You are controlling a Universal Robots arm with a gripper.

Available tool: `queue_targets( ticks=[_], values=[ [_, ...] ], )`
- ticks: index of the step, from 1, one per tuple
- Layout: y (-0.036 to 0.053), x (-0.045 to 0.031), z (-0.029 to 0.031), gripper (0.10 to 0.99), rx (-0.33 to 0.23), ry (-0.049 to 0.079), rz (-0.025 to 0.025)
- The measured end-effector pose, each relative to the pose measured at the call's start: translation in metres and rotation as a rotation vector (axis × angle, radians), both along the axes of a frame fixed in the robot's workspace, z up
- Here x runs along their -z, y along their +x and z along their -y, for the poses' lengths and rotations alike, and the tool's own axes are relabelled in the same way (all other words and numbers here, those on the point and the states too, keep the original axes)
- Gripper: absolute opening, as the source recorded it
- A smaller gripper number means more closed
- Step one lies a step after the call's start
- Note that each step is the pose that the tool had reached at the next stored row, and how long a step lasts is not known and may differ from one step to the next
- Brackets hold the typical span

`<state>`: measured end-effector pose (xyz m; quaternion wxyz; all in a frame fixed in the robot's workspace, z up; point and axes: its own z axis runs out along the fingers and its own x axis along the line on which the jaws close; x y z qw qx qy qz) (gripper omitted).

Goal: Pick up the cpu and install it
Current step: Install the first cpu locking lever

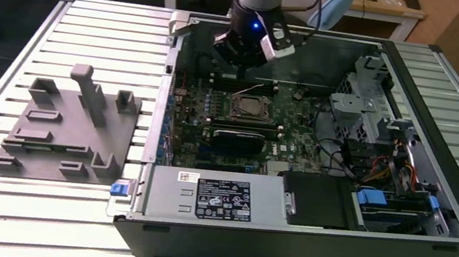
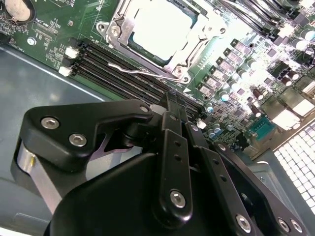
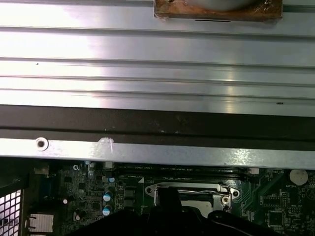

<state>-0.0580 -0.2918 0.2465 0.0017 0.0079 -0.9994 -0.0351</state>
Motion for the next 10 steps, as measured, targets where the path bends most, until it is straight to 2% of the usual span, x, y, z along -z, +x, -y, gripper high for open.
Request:
queue_targets(
  ticks=[10],
  values=[
    [0.0029,0.0077,0.0000,0.106,-0.001,0.000,0.0000]
  ],
)
